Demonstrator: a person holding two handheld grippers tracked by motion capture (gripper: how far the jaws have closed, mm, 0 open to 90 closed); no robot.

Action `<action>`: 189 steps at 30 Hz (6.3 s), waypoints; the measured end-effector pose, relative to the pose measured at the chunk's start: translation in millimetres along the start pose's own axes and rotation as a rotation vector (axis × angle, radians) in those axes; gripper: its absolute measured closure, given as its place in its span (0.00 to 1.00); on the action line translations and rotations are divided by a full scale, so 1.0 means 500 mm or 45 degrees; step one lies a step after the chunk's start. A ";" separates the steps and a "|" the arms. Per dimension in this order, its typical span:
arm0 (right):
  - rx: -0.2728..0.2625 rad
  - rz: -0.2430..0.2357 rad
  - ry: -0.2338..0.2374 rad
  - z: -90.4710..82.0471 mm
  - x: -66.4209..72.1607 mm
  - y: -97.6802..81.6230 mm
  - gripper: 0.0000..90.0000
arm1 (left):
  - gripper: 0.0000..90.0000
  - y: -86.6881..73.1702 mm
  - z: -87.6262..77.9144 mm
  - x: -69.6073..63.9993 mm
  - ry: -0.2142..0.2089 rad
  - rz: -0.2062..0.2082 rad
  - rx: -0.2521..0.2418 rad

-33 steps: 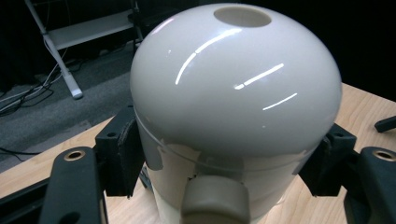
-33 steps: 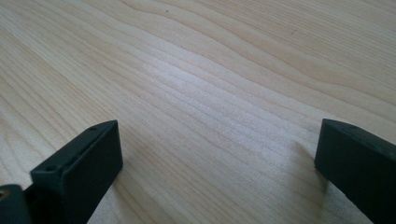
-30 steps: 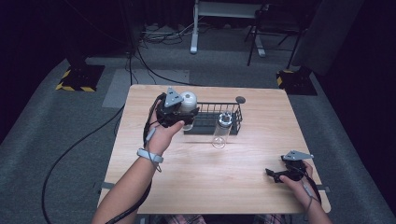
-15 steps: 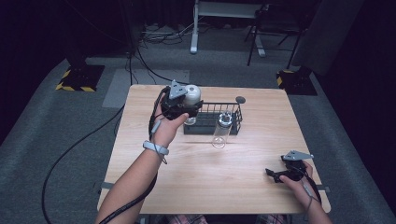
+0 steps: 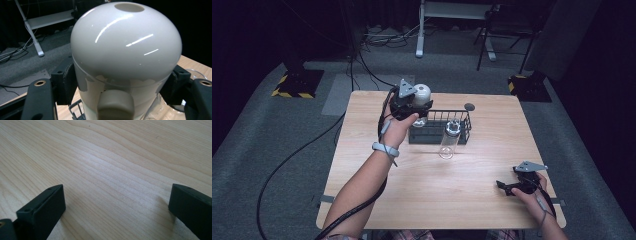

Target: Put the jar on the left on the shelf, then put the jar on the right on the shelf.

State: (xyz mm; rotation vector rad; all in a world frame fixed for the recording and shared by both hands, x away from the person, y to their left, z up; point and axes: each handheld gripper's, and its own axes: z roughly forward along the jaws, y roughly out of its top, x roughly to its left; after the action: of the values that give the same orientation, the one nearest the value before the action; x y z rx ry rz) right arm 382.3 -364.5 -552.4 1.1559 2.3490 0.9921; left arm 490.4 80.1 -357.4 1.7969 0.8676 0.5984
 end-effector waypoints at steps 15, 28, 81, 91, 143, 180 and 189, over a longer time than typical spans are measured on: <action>0.000 0.000 0.001 0.000 0.000 0.000 0.01 | 0.30 -0.011 0.058 0.012 0.008 0.003 0.031; 0.000 0.000 0.001 0.000 0.000 0.000 0.01 | 0.30 -0.027 0.091 0.014 0.002 -0.001 0.056; 0.000 -0.002 0.002 0.000 0.000 0.000 0.01 | 0.30 -0.088 0.141 0.036 0.004 -0.059 0.189; 0.000 -0.002 0.002 0.000 0.000 0.000 0.01 | 0.14 -0.074 0.122 0.029 -0.016 -0.078 0.122; 0.000 -0.002 0.002 0.000 0.000 0.000 0.01 | 0.09 -0.079 -0.123 0.006 -0.004 -0.019 -0.033; 0.000 -0.002 0.002 0.000 0.000 0.000 0.01 | 0.10 -0.186 -0.235 0.053 0.093 -0.050 -0.020; 0.000 -0.002 0.002 0.000 0.000 0.000 0.01 | 0.10 -0.218 -0.248 0.053 0.122 -0.034 0.013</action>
State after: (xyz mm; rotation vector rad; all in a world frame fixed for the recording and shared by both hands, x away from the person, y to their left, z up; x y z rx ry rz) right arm 382.6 -364.6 -552.5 1.1532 2.3507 0.9923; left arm 385.2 197.4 -413.0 1.7747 0.9595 0.6684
